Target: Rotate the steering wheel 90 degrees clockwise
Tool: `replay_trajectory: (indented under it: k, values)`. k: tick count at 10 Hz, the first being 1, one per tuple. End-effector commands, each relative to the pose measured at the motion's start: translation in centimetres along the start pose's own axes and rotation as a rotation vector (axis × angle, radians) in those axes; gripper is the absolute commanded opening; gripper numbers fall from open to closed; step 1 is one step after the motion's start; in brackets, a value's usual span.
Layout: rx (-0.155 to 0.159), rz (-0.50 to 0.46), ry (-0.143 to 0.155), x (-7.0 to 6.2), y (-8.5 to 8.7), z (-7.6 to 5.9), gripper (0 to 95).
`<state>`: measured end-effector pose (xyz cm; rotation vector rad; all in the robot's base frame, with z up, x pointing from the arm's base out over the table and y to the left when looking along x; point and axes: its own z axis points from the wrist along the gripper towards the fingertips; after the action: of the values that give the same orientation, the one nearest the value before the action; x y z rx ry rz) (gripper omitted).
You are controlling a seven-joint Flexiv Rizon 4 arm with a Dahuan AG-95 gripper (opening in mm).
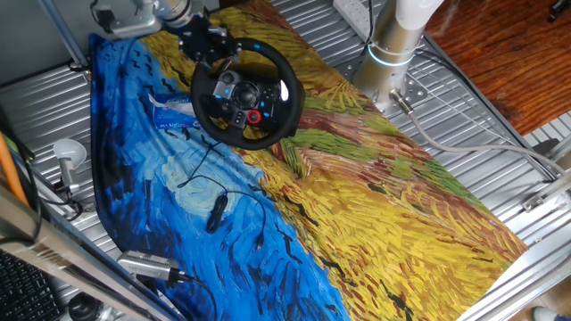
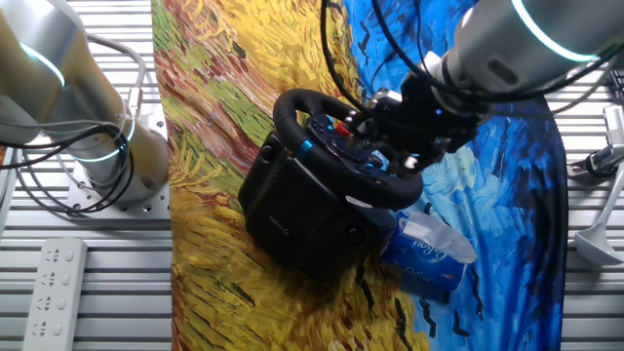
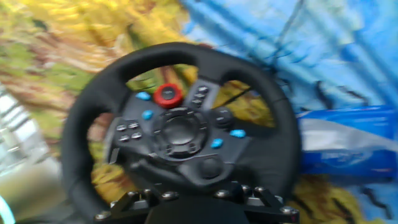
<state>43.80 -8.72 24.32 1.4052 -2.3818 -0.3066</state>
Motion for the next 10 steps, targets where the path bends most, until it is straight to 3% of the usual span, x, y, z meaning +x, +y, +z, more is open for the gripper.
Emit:
replay_trajectory:
  k: [1, 2, 5, 8, 10]
  values:
    - [-0.075, -0.010, 0.042, -0.5, 2.1, 0.0, 57.0]
    - [-0.111, -0.009, 0.062, -1.1, 3.2, 0.0, 57.0]
    - [-0.171, -0.095, 0.082, -1.8, 4.8, 0.5, 57.0]
    - [-0.210, -0.195, 0.080, -0.5, 5.4, 2.0, 57.0]
    - [-0.262, -0.218, 0.095, 0.3, 5.6, 2.5, 57.0]
